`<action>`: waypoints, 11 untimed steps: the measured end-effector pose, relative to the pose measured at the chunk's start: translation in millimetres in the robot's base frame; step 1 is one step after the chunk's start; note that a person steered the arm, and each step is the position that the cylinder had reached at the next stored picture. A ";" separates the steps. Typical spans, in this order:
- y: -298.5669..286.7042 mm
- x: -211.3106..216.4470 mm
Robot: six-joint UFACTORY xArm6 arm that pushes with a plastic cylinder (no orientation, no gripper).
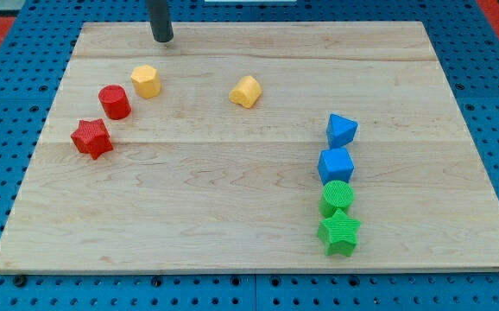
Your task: Move the yellow hexagon to the right of the red circle
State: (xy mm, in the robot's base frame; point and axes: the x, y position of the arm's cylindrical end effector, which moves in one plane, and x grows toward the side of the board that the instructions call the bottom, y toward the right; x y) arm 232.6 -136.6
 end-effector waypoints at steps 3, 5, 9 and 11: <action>-33.1 31.2; -29.3 52.7; 6.4 54.8; -8.3 49.5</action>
